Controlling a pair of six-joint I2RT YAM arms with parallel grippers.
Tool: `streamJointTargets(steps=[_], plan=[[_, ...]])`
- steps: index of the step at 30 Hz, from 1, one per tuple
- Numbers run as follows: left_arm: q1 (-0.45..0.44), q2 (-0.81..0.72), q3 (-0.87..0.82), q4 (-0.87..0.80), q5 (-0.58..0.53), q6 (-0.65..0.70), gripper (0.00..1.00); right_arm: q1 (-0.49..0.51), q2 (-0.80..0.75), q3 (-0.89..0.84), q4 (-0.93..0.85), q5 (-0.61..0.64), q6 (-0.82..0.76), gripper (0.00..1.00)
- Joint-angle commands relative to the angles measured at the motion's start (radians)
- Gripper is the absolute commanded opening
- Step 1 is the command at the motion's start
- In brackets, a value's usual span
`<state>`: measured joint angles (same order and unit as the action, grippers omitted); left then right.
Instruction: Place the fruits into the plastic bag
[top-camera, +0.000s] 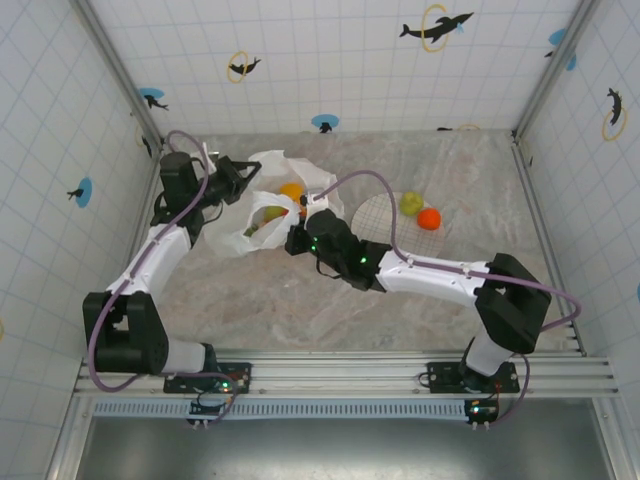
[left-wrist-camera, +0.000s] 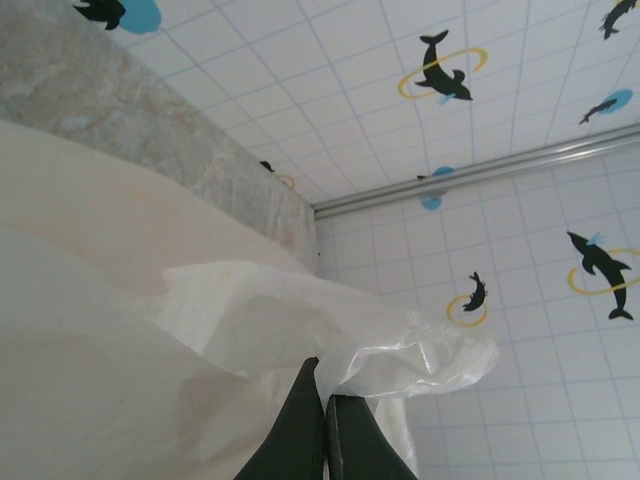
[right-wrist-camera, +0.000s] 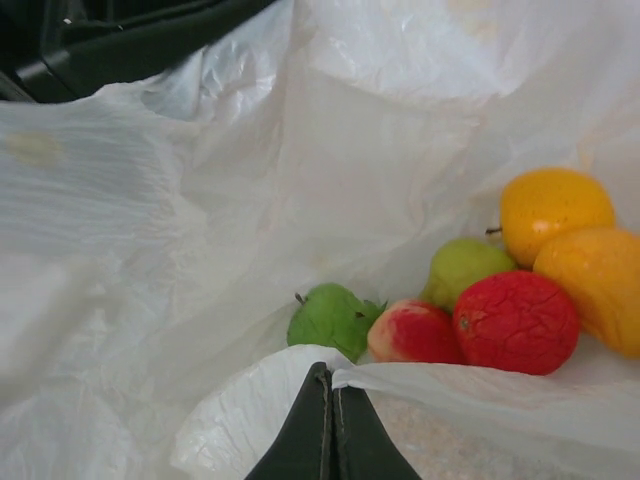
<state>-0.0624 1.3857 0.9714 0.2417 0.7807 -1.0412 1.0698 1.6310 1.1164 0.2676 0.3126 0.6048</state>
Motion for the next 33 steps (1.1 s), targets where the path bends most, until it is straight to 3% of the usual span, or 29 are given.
streamJointTargets(steps=[1,11,19,26,33], plan=[[0.017,0.022,0.050,0.009,-0.016,-0.020,0.00,-0.020,-0.055,0.040,-0.050,0.012,-0.063,0.00],[0.023,0.036,0.022,-0.061,-0.031,0.050,0.00,-0.088,-0.107,-0.142,-0.102,-0.147,-0.015,0.00],[0.023,0.027,-0.041,-0.055,-0.036,0.110,0.00,-0.119,-0.208,-0.320,-0.100,-0.290,-0.012,0.29],[0.016,0.008,-0.111,-0.017,-0.010,0.130,0.00,-0.185,-0.352,-0.357,-0.215,-0.351,-0.136,0.54],[-0.024,0.006,-0.122,-0.013,0.005,0.159,0.00,-0.261,-0.449,-0.370,-0.245,-0.340,-0.243,0.64]])
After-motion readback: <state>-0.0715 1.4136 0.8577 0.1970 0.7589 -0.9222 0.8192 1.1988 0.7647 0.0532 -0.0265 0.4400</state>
